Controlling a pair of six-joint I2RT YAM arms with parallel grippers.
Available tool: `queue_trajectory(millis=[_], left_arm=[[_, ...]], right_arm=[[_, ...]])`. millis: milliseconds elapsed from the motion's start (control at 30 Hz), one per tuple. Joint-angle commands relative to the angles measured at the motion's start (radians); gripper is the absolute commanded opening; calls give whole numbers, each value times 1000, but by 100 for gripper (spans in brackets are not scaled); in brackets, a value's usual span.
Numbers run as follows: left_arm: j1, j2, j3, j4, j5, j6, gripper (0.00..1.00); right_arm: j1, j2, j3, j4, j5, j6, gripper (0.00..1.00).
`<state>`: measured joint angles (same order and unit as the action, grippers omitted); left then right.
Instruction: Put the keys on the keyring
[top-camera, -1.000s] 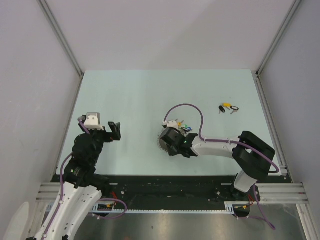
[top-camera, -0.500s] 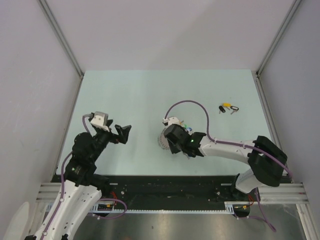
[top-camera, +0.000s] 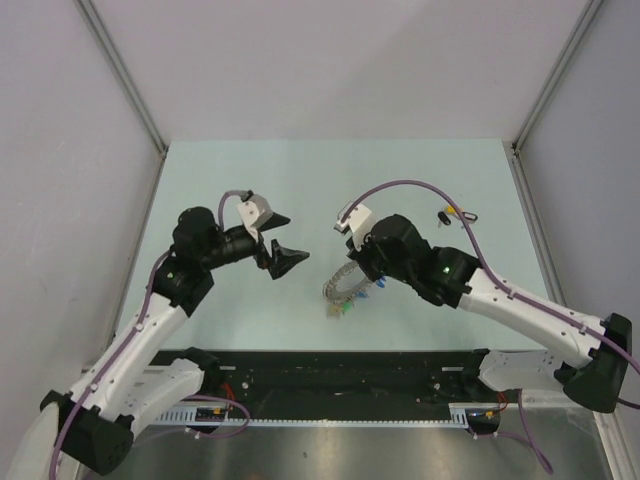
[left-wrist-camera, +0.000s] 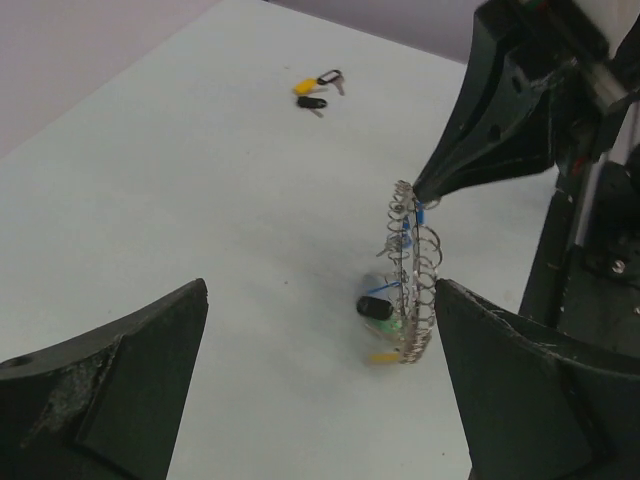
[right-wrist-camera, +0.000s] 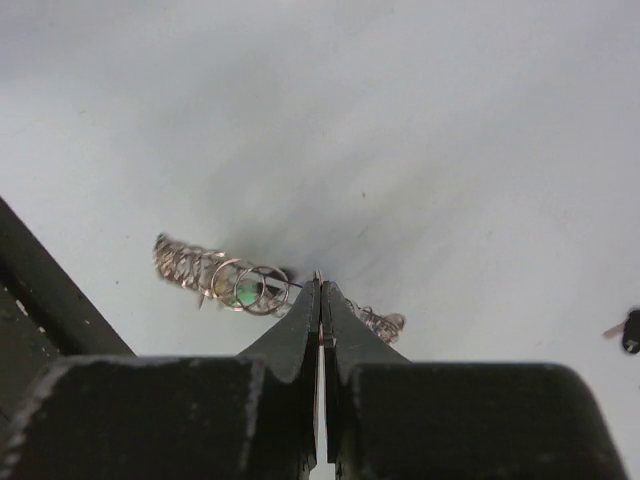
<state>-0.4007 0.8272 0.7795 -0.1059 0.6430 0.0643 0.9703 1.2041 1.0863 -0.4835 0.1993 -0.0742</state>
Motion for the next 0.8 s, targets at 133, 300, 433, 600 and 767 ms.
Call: queue_trajectory(millis=[133,300,433,600,767], left_arm=[[-69,165,119,69,219,127,100],[-82,200,48,192,257,82,97],[-87,220,3,236,282,74,94],[-101,237,-26,244,259,80,95],[-130,237,-54,271,225,95,94]], right_arm=[[-7,-95,70,13,-189,-292,0],[-19,-68,70,22,-323,-363,0],[-41,-28,70,34,-396,-394,0],[-82,6,69,52,-498,-409,0],[-136,3,61,78,-578,-404,0]])
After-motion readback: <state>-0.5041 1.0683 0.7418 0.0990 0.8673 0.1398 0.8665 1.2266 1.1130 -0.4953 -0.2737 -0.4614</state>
